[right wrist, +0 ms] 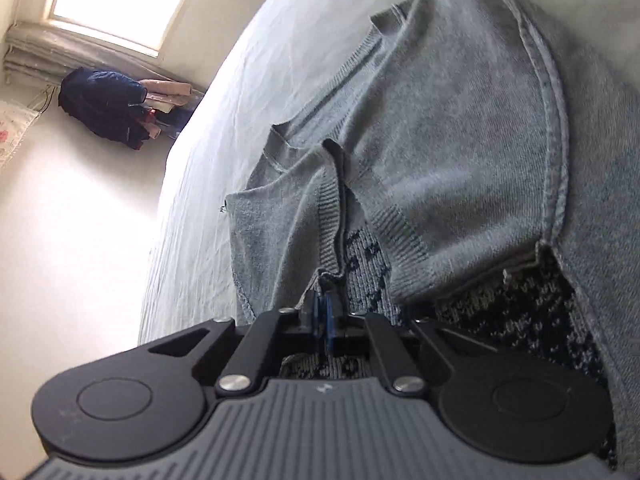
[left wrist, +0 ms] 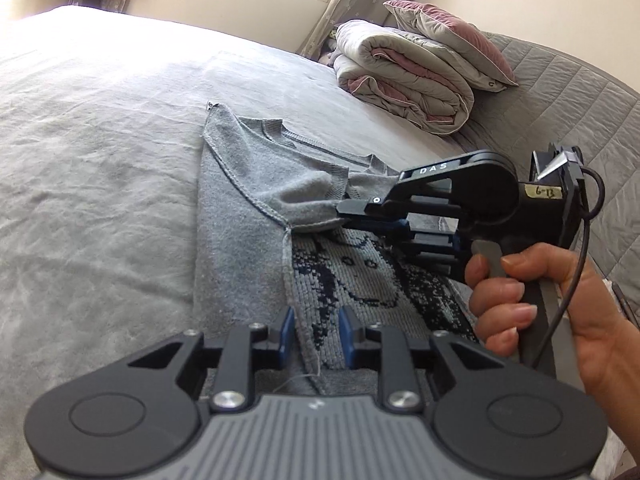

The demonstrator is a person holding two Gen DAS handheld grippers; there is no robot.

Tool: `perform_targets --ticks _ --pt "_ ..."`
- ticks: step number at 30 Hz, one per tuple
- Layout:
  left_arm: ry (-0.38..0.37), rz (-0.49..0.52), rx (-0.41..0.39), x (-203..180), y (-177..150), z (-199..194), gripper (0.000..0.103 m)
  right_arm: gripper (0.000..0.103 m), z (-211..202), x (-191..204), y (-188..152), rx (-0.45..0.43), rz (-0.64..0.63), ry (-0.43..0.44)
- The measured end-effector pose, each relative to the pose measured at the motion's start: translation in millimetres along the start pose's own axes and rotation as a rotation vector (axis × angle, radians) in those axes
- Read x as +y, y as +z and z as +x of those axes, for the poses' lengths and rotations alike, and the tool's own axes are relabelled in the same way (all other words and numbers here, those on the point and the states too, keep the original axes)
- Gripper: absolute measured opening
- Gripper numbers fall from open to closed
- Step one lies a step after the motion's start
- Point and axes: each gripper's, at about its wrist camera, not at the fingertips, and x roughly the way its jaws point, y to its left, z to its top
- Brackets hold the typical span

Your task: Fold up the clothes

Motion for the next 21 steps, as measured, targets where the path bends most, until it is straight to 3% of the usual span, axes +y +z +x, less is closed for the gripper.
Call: perform_targets --ticks 3,5,10,12,13,14,21 --pt "-0.013 0.007 0.039 1 -2 7 0.023 0.005 10 4 3 0.026 -0.085 -0.069" --pt "-0.01 0.007 0.045 2 -2 7 0.023 0.016 13 -7 1 0.067 -0.046 -0.061" --pt "-0.016 -0.021 0.032 6 1 2 0.023 0.02 6 -6 10 0.046 -0.043 -0.023" --pt "-0.013 -0.026 0.031 7 1 3 0.023 0.03 5 -7 20 0.014 -0.038 -0.032" --pt "-0.012 -0.031 0.032 8 1 4 0.023 0.041 6 -8 24 0.001 -0.031 -0.034" --pt "-0.013 -0.035 0.032 8 1 5 0.023 0.044 9 -9 28 -0.005 -0.026 -0.04" --pt "-0.018 -0.043 0.038 11 2 8 0.024 0.043 21 -14 30 -0.019 -0.051 -0.092"
